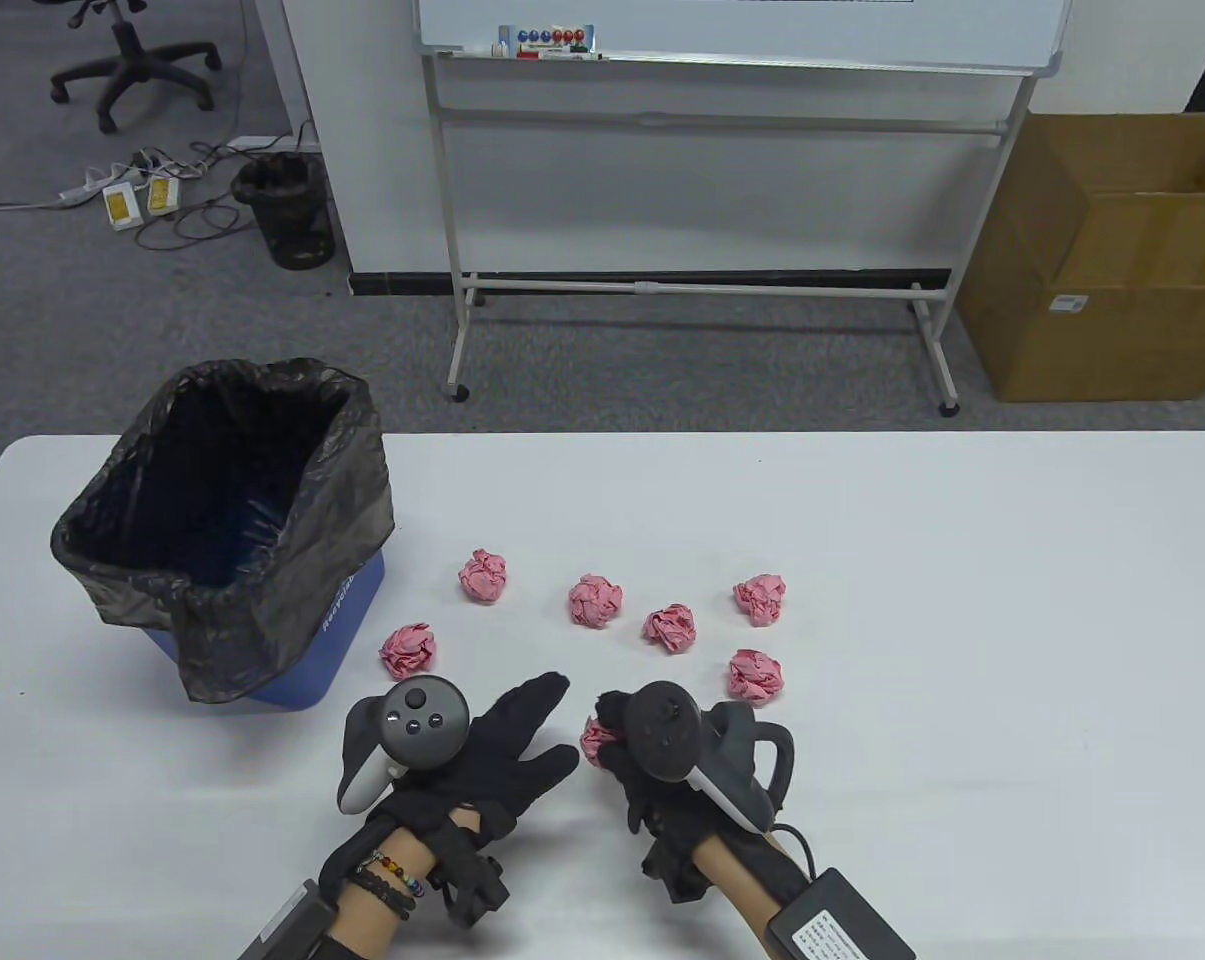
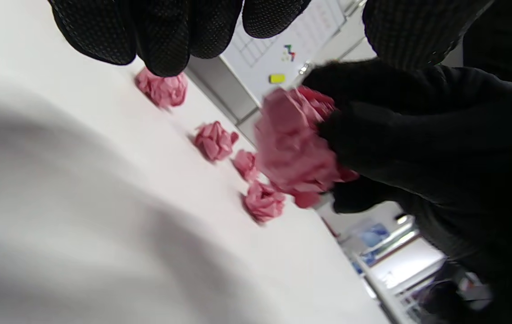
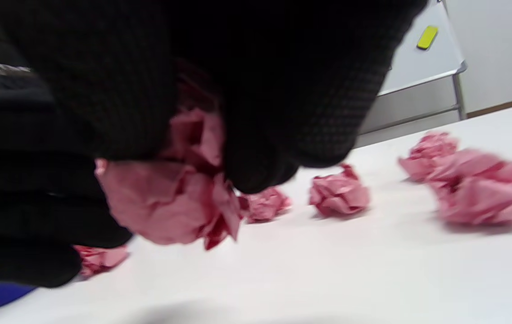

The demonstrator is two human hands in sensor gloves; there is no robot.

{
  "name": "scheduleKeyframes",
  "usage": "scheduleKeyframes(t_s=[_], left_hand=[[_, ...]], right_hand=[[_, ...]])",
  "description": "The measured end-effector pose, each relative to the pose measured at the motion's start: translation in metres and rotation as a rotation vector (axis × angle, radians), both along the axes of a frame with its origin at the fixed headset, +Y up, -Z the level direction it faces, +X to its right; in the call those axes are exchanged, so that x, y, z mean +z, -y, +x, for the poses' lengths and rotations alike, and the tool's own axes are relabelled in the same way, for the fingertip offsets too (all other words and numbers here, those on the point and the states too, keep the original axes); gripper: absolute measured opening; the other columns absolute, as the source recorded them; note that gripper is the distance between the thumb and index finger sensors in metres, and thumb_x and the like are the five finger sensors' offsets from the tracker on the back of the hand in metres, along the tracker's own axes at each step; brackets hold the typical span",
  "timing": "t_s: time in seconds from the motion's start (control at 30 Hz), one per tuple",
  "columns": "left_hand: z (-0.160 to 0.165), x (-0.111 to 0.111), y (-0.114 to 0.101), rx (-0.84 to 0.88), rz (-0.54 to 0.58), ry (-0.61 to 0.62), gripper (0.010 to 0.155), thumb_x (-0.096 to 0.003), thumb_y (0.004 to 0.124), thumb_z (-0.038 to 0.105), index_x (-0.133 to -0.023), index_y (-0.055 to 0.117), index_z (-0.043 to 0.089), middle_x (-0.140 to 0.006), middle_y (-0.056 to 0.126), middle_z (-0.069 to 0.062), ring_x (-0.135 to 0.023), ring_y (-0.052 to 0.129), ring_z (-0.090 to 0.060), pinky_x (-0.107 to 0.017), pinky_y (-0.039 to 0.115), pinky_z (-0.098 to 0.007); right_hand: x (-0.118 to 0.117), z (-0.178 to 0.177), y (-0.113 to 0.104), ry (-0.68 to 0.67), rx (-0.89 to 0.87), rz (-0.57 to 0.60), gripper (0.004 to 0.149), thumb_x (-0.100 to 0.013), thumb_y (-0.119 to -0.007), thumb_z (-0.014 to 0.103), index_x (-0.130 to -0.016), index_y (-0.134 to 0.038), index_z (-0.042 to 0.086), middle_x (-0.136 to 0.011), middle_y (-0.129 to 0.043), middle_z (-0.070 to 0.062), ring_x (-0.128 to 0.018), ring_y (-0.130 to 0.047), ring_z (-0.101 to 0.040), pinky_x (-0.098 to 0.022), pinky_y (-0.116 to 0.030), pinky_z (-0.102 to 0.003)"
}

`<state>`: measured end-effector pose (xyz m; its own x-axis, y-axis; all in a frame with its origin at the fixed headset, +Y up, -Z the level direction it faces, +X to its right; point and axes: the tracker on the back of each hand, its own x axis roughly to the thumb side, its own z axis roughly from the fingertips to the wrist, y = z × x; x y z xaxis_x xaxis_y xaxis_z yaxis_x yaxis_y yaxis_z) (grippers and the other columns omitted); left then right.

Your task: Toss crumpled papers into recycling bin

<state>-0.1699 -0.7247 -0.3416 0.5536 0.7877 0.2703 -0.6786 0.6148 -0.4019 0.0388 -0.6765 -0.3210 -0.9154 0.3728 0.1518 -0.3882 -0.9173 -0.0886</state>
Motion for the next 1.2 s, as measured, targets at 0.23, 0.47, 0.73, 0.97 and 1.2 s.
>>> scheduleKeyframes(t_s=[0.23,0.47,0.73,0.97,1.2], left_hand=[[-0.005,-0.005,0.008,0.121,-0.128,0.019,0.087,-0.0466,0.071,0.061,-0.113,0.041,0.013,-0.112,0.063,-0.026,-0.09,0.089,-0.04,-0.062,0.08,-0.054],[-0.011,-0.009,0.012,0.152,-0.17,0.0,0.084,-0.0466,0.074,0.059,-0.111,0.049,0.011,-0.105,0.075,-0.024,-0.078,0.1,-0.033,-0.054,0.088,-0.048],[-0.015,-0.012,0.014,0.197,-0.19,-0.025,0.071,-0.0474,0.081,0.044,-0.106,0.061,0.01,-0.097,0.083,-0.022,-0.07,0.106,-0.029,-0.049,0.093,-0.044],[-0.024,-0.008,0.0,0.005,-0.097,-0.126,0.065,-0.0467,0.083,0.041,-0.103,0.068,0.012,-0.096,0.086,-0.021,-0.069,0.107,-0.03,-0.049,0.094,-0.044],[-0.045,-0.007,-0.025,-0.119,-0.028,-0.304,0.064,-0.0464,0.084,0.041,-0.102,0.071,0.013,-0.096,0.086,-0.021,-0.07,0.108,-0.031,-0.049,0.094,-0.045]], right_hand=[[-0.001,-0.013,0.005,-0.029,-0.198,-0.043,0.053,-0.029,-0.097,0.038,-0.081,-0.09,0.029,-0.079,-0.1,0.0,-0.055,-0.115,-0.018,-0.035,-0.099,-0.023],[-0.003,-0.006,0.017,-0.012,-0.35,-0.09,0.053,-0.029,-0.096,0.036,-0.081,-0.089,0.028,-0.079,-0.1,0.0,-0.055,-0.115,-0.018,-0.035,-0.099,-0.023],[-0.004,0.002,0.028,-0.039,-0.442,-0.147,0.055,-0.033,-0.091,0.035,-0.088,-0.083,0.028,-0.086,-0.095,-0.002,-0.064,-0.111,-0.019,-0.041,-0.098,-0.025],[0.0,0.004,0.037,-0.114,-0.306,-0.095,0.065,-0.034,-0.087,0.045,-0.096,-0.074,0.027,-0.097,-0.084,-0.005,-0.08,-0.1,-0.026,-0.053,-0.09,-0.034],[0.012,-0.009,0.041,-0.178,-0.009,-0.014,0.072,-0.034,-0.085,0.051,-0.1,-0.067,0.03,-0.105,-0.076,-0.002,-0.093,-0.089,-0.03,-0.062,-0.082,-0.042]])
